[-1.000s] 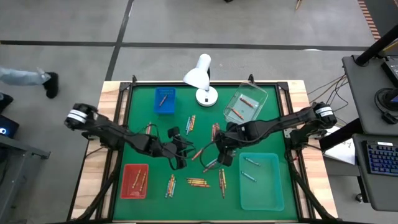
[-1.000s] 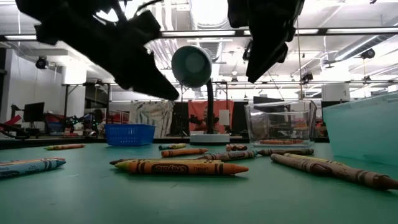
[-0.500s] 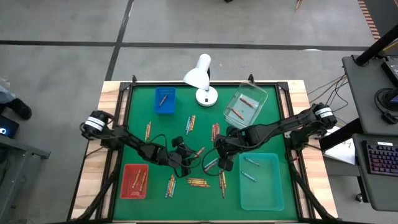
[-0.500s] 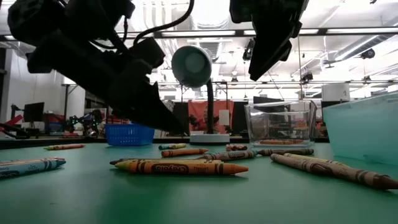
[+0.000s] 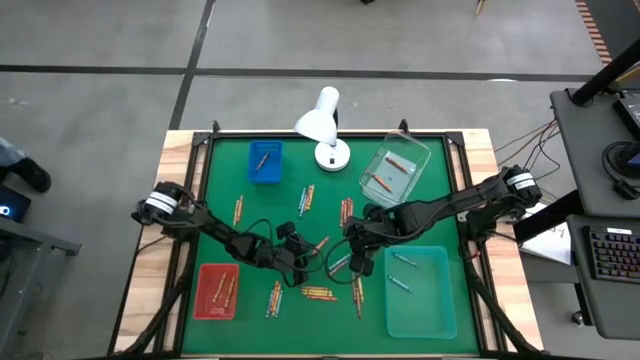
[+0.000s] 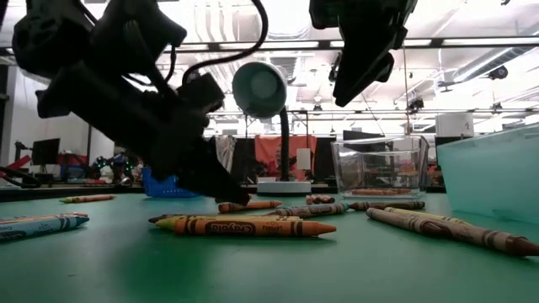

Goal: Sort crayons
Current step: Put the orange crayon into the transparent bin

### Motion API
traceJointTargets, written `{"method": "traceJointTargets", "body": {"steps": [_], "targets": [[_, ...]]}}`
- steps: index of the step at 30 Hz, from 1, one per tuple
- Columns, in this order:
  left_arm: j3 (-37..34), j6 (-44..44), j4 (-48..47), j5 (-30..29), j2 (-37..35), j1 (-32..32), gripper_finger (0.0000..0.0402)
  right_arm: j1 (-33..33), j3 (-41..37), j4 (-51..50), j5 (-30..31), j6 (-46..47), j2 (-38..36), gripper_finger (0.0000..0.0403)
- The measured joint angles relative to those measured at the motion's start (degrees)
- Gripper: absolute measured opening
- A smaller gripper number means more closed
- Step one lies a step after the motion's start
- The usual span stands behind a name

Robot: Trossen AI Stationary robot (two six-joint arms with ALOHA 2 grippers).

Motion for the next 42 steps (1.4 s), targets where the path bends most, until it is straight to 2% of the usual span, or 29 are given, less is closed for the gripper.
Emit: {"method": "traceJointTargets", "body": {"steps": [10, 24, 29, 35, 42], "targets": [[0.1, -2.3, 1.0, -3.1, 2.6, -0.2, 0.0112, 0.0, 0.0, 0.2, 0.0, 0.0, 0.0, 0.0107], [0.2, -3.1, 0.6, -3.9, 3.0, -0.1, 0.0011, 0.5, -0.3, 1.9, 0.0, -1.4, 0.0, 0.0101], [0.1, -2.0, 0.0, -3.7, 2.2, 0.0, 0.0005, 0.9, -1.5, 5.6, 0.0, -4.3, 0.0, 0.0097], [-0.9, 2.8, -1.2, -3.4, -2.2, 0.0, 0.0002, 0.9, -3.8, 12.0, 0.1, -9.7, 0.0, 0.0095], [-5.3, 9.4, -0.3, -7.5, -15.8, 0.0, 0.0001, 0.9, -6.2, 22.7, -0.1, -17.0, 0.0, 0.0084]]}}
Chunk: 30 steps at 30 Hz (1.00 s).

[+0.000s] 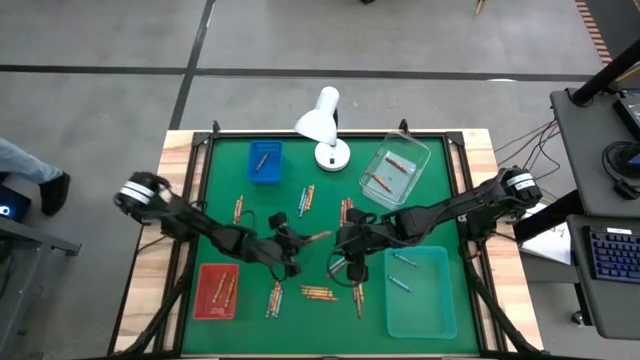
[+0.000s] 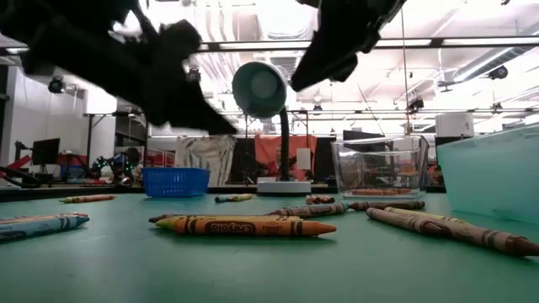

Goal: Sort crayons
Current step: Put the orange crayon into the transparent bin

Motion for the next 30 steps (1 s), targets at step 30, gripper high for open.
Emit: {"method": "traceJointTargets", "body": {"steps": [30], "targets": [[-16.6, 27.7, 56.8, 15.7, -12.7, -0.1, 0.0, -2.1, -13.3, 69.9, 3.6, -23.3, 0.0, 0.0092]]}}
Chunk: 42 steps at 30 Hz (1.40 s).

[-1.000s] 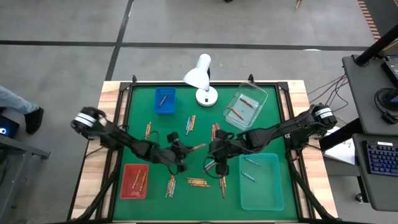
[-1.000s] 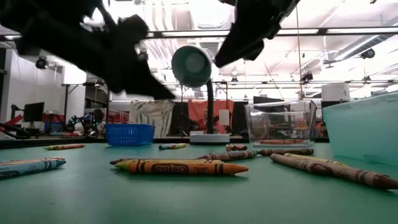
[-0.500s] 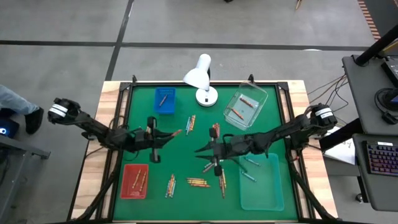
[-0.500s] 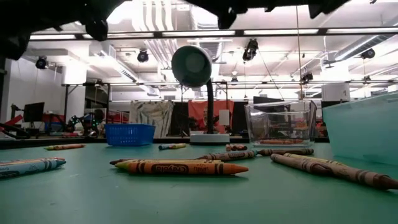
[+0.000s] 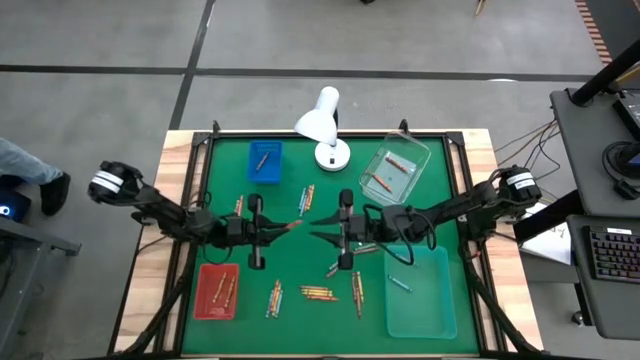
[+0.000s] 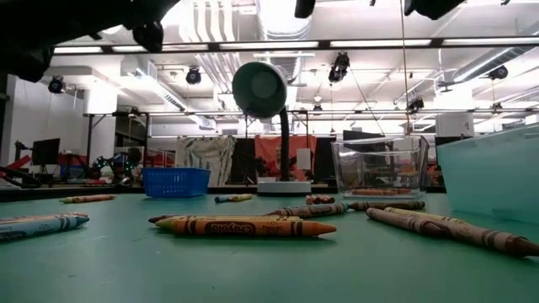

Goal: Sort crayons
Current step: Put the orange crayon into the transparent bin

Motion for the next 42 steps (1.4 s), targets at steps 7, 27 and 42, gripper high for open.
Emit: {"method": "traceJointTargets", "body": {"steps": [7, 27, 42], "targets": [[4.3, 1.3, 0.5, 0.0, 3.5, 0.0, 0.0002, 0.0, 2.1, -0.2, -0.5, 1.2, 0.0, 0.0147], [9.4, 2.0, 1.1, -3.2, 9.3, -0.1, 0.0024, 0.1, 2.6, -0.4, -0.8, -0.9, 0.0, 0.0033], [9.3, 2.1, 0.1, -6.6, 8.4, -0.1, 0.0161, -1.4, 9.7, -25.4, 7.4, 2.8, -4.1, 0.0019]]}}
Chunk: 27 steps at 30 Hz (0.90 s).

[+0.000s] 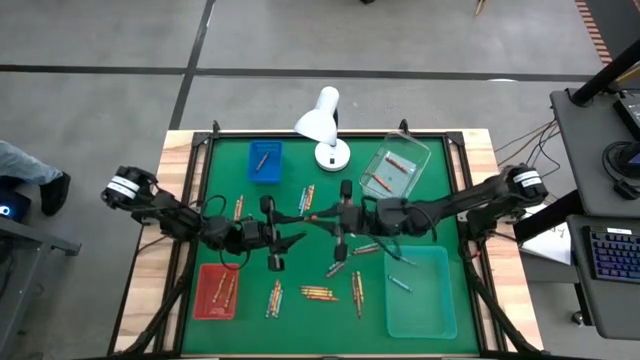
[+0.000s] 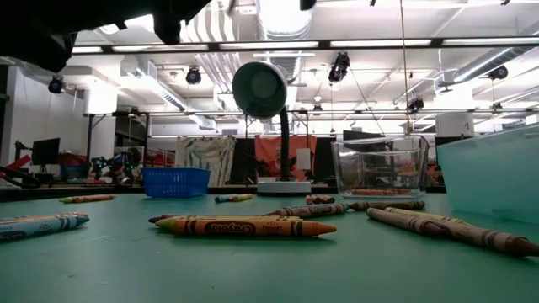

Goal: Sort crayons
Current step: Put the orange crayon into the transparent bin

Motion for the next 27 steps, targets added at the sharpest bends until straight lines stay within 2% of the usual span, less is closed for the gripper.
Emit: {"method": "traceJointTargets", "body": {"steps": [4, 7, 12, 16, 22, 27], "targets": [[0.0, -0.2, 0.0, -7.3, -0.4, 0.0, 0.0177, -1.3, 8.5, -26.7, 5.9, 4.8, -1.7, 0.0019], [0.0, 0.1, -1.0, -9.2, -0.4, 0.0, 0.0182, -2.9, 15.0, -45.6, 9.3, 9.2, -2.0, 0.0019], [0.0, -1.4, -4.3, -12.8, -0.4, 0.0, 0.0183, -7.7, 20.8, -68.6, 10.5, 18.1, -2.0, 0.0018], [0.0, -2.2, -5.6, -14.1, -0.4, 0.0, 0.0183, -13.9, 21.3, -80.2, 10.4, 23.1, -2.0, 0.0018], [0.0, -2.3, -5.8, -14.1, -0.4, -0.1, 0.0183, -25.0, 17.8, -87.7, 9.3, 26.6, -1.0, 0.0018], [0.0, -2.3, -6.3, -14.0, -0.4, -0.1, 0.0183, -33.1, 14.0, -87.8, 1.5, 26.0, -0.2, 0.0018]]}}
